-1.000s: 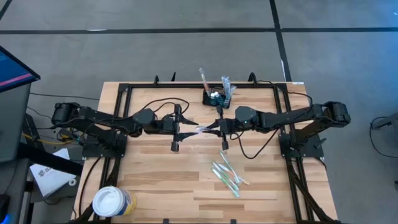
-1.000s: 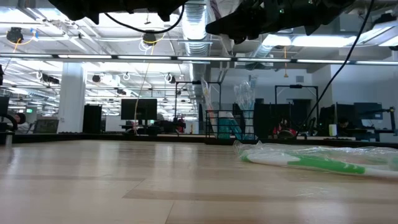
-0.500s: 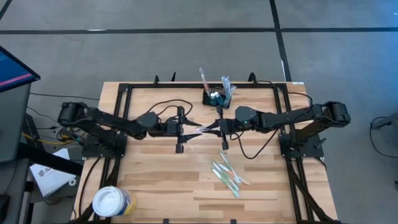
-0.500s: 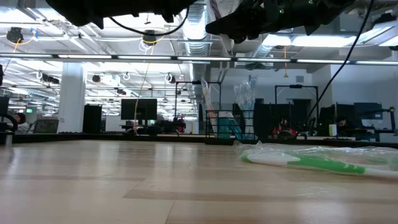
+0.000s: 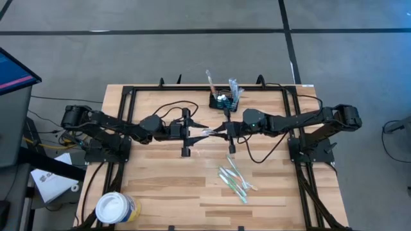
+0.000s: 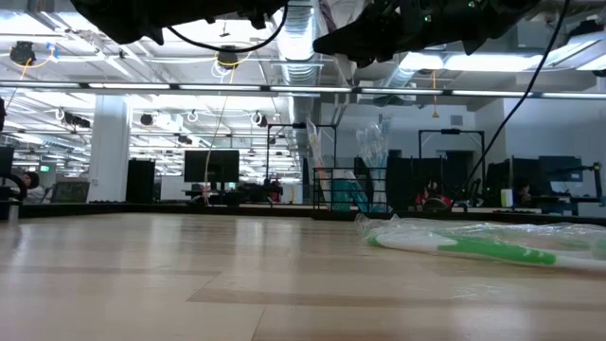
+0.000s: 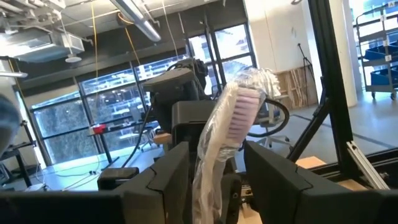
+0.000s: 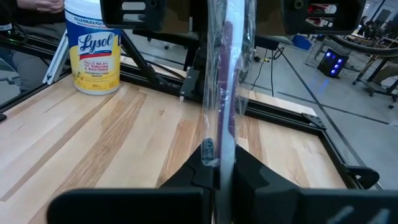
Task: Pick & Place toothbrushing station
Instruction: Put the purple toothbrush into the mesh organizer
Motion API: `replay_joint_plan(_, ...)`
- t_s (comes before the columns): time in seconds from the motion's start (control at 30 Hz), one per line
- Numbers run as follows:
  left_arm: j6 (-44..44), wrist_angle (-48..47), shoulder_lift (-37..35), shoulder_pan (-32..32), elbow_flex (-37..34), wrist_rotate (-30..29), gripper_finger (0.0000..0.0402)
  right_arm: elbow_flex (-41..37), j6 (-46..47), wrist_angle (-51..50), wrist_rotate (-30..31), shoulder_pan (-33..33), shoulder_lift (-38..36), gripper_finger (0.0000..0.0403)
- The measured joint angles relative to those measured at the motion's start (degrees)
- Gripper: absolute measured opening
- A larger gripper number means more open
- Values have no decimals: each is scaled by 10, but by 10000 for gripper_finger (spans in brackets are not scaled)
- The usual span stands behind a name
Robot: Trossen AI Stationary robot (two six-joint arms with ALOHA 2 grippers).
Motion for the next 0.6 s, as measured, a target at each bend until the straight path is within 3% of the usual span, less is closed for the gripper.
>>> replay_joint_plan(0.6, 0, 25, 43, 8, 28, 1, 108, 0, 0, -2, 0, 0, 0, 13)
